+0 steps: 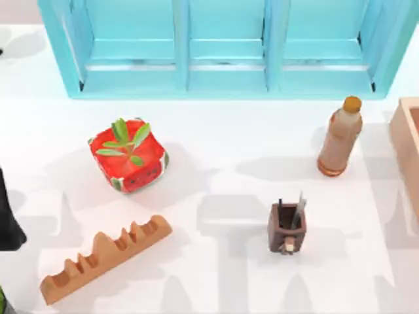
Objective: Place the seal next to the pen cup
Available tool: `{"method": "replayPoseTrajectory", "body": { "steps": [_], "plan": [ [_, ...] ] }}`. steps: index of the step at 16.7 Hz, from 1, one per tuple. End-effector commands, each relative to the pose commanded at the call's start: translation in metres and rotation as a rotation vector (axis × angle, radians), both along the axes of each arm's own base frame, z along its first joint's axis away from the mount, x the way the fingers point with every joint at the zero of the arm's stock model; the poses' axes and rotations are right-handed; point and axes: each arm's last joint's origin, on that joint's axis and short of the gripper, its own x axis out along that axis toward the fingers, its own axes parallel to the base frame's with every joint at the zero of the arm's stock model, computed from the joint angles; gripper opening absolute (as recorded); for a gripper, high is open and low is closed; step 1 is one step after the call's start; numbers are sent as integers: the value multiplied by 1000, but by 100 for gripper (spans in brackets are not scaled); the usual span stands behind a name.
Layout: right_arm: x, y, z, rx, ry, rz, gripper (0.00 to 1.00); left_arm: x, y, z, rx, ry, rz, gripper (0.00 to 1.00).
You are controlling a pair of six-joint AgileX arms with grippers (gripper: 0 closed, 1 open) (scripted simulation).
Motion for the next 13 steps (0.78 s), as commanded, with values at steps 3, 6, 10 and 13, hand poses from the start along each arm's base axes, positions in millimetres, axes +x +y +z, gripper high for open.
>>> {"method": "replayPoseTrajectory", "body": {
  "steps": [3,6,10,13],
  "plan": [
    [0,0,0,0,0,0,100,0,0,2,2,9,3,100],
    [0,0,0,0,0,0,100,1,2,18,17,93,20,100],
    [0,0,0,0,0,0,100,15,7,64,48,310,48,100],
    [0,0,0,0,0,0,100,46,15,98,66,561,61,100]
  ]
}}
